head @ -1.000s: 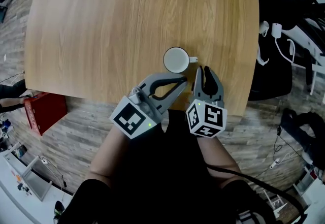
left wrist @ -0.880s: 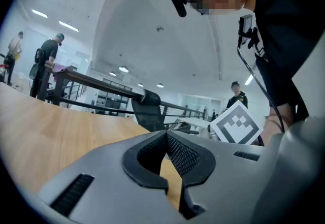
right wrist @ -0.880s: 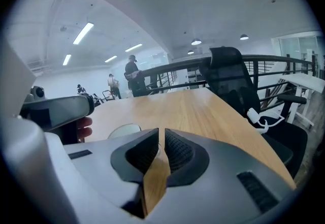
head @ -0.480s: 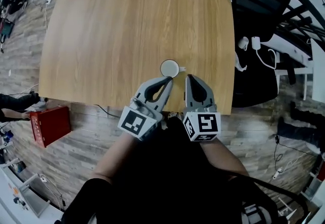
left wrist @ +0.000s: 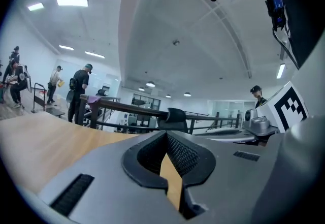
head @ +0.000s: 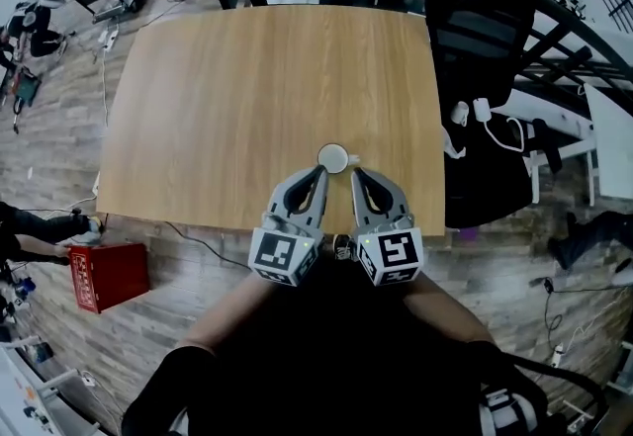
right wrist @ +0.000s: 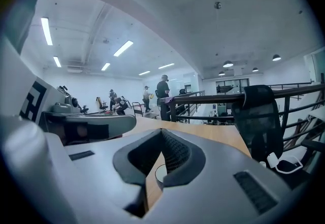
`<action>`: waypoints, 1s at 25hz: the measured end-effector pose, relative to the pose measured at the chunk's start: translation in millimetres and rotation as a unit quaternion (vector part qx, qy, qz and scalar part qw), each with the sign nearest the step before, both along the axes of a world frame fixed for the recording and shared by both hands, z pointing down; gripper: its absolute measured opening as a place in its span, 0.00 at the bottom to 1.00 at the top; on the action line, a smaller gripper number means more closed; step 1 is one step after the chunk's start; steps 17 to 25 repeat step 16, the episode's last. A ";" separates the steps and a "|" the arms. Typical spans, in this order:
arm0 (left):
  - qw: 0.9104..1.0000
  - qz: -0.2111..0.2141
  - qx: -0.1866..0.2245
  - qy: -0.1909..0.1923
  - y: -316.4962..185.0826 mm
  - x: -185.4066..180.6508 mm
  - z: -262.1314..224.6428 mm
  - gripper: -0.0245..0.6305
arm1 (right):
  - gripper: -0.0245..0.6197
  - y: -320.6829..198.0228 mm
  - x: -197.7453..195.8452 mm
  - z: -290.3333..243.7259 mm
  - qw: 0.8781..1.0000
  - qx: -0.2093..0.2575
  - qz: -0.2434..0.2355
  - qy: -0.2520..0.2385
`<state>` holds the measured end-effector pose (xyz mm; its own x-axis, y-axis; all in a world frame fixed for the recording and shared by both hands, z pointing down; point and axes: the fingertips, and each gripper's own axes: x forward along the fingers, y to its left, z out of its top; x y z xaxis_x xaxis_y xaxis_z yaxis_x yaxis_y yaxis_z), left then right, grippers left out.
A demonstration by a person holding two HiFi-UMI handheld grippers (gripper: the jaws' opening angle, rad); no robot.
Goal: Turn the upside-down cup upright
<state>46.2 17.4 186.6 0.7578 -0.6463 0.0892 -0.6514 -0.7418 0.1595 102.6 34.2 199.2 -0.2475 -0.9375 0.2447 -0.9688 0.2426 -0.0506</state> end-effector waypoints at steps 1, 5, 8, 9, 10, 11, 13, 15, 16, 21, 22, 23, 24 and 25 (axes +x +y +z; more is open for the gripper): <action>1.000 0.002 0.003 0.001 -0.9 -0.4 -3.1 0.05 | 0.06 -0.5 1.9 -1.9 1.000 0.001 0.003 -0.001; 1.000 0.003 0.006 0.001 0.5 -5.6 -13.1 0.05 | 0.06 -2.7 -2.2 -11.6 1.000 0.009 0.003 -0.002; 1.000 0.003 0.013 -0.003 1.2 -11.2 -14.7 0.05 | 0.06 -5.0 -11.0 -16.5 1.000 0.015 -0.003 -0.001; 1.000 0.002 0.014 -0.004 0.6 -12.9 -14.9 0.05 | 0.06 -5.8 -13.1 -17.8 1.000 0.016 -0.005 -0.002; 1.000 0.000 0.014 -0.004 -0.5 -14.2 -15.3 0.05 | 0.06 -6.9 -14.7 -19.1 1.000 0.018 -0.007 -0.001; 1.000 -0.001 0.015 -0.004 -1.7 -15.2 -15.9 0.05 | 0.06 -8.3 -15.9 -20.5 1.000 0.020 -0.008 0.000; 1.000 -0.003 0.017 -0.004 -4.0 -16.7 -16.9 0.05 | 0.06 -11.2 -18.1 -23.0 1.000 0.025 -0.012 0.002; 1.000 -0.004 0.017 -0.003 -5.9 -17.8 -17.1 0.05 | 0.06 -13.7 -19.6 -24.8 0.999 0.030 -0.013 0.004; 1.000 -0.004 0.018 -0.003 -6.7 -18.2 -17.1 0.05 | 0.06 -14.8 -20.2 -25.5 0.999 0.032 -0.013 0.005; 1.000 -0.004 0.018 -0.003 -6.7 -18.2 -17.1 0.05 | 0.06 -14.8 -20.2 -25.5 0.999 0.032 -0.013 0.005; 1.000 -0.004 0.018 -0.003 -6.7 -18.2 -17.1 0.05 | 0.06 -14.8 -20.2 -25.5 0.999 0.032 -0.013 0.005; 1.000 -0.004 0.018 -0.003 -6.7 -18.2 -17.1 0.05 | 0.06 -14.8 -20.2 -25.5 0.999 0.032 -0.013 0.005; 1.000 -0.004 0.018 -0.003 -6.7 -18.2 -17.1 0.05 | 0.06 -14.8 -20.2 -25.5 0.999 0.032 -0.013 0.005; 1.000 -0.004 0.018 -0.003 -6.7 -18.2 -17.1 0.05 | 0.06 -14.8 -20.2 -25.5 0.999 0.032 -0.013 0.005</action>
